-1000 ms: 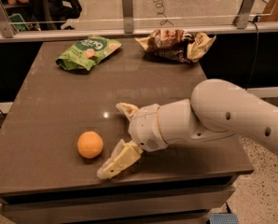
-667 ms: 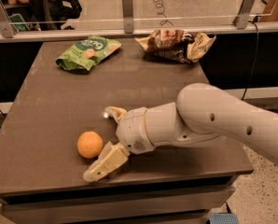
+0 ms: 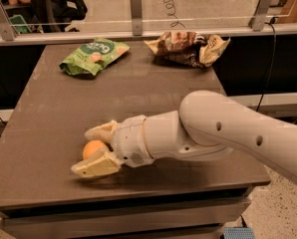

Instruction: Move orange near brown chip bag

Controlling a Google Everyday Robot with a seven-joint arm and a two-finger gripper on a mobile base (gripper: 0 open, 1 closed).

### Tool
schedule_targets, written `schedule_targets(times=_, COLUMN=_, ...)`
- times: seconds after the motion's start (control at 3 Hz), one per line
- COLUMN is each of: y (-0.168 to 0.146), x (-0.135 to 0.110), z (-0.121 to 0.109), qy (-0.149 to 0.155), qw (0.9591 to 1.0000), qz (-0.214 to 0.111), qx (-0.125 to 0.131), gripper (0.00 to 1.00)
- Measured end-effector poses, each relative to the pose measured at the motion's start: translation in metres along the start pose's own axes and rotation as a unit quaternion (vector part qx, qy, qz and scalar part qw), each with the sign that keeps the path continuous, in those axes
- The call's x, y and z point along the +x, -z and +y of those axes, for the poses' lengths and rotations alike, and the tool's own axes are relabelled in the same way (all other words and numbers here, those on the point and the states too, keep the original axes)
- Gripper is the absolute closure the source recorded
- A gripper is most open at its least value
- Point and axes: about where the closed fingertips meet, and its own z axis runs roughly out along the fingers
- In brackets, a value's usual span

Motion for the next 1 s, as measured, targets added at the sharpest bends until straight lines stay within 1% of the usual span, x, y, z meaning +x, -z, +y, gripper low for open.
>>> schedule_targets(times=0.33, y=0.013, x=0.006, z=0.004, qy=-0.003, qw=0.9999, qz=0.002, qx=0.015, gripper=0.64)
schedule_targets(times=0.67, y=0.031, x=0.015, z=0.002, qy=-0.006, qw=0.9994, qz=0.001, qx=0.034, gripper=0.88)
schedule_targets(times=1.0, y=0.058, x=0.002, z=-0.014, qy=0.023, qw=0.9978, qz=-0.003, qx=0.062, gripper=1.0)
